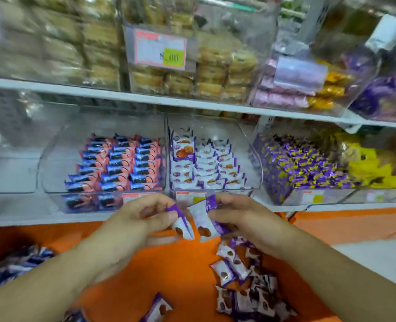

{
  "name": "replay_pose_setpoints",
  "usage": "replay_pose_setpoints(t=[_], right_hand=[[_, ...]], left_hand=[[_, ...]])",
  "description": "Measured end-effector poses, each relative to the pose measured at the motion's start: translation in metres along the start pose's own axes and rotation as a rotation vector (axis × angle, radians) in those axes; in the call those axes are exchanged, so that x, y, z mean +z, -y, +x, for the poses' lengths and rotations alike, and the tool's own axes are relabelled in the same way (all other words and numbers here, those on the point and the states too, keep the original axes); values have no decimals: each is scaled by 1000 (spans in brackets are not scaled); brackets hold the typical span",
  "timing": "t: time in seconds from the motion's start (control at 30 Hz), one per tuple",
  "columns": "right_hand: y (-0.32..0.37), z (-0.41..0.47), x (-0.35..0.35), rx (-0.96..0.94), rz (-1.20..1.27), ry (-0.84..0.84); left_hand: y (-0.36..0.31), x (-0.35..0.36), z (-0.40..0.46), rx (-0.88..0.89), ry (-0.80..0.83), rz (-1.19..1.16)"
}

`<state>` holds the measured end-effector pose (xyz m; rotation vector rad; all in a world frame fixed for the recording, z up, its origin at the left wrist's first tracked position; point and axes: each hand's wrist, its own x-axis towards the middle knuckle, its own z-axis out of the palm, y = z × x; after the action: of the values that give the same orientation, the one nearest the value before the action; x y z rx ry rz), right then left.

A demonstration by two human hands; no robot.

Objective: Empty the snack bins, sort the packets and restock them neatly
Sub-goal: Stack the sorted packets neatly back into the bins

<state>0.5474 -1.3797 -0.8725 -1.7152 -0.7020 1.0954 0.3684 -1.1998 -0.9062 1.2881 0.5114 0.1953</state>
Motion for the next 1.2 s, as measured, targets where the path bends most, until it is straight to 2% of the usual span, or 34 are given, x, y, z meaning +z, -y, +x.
replay_pose_setpoints(t=[0.1,0.23,0.33,0.53,0.63,0.77,0.9,1.2], right_hand=[[32,-8,32,-174,-84,-167],[38,-4,68,-338,-191,-274],[33,-5,76,-362,-236,-372],[31,2,59,-325,-230,-470],[27,12,59,-377,-308,-489],[25,19,60,-487,-415,-514],[27,14,60,-530,-519,-438],[35,0,48,-375,-334,-375]], left_hand=[[-28,5,-17,43,-89,-200],[-39,13,-28,53,-176,-275],[-42,10,-27,31,-231,-259],[-47,3,-17,8,-167,-117],[-50,6,-14,21,-111,-90],[-50,5,-8,7,-114,-207],[-49,6,-10,13,-126,-174],[-51,4,-14,59,-139,-286]])
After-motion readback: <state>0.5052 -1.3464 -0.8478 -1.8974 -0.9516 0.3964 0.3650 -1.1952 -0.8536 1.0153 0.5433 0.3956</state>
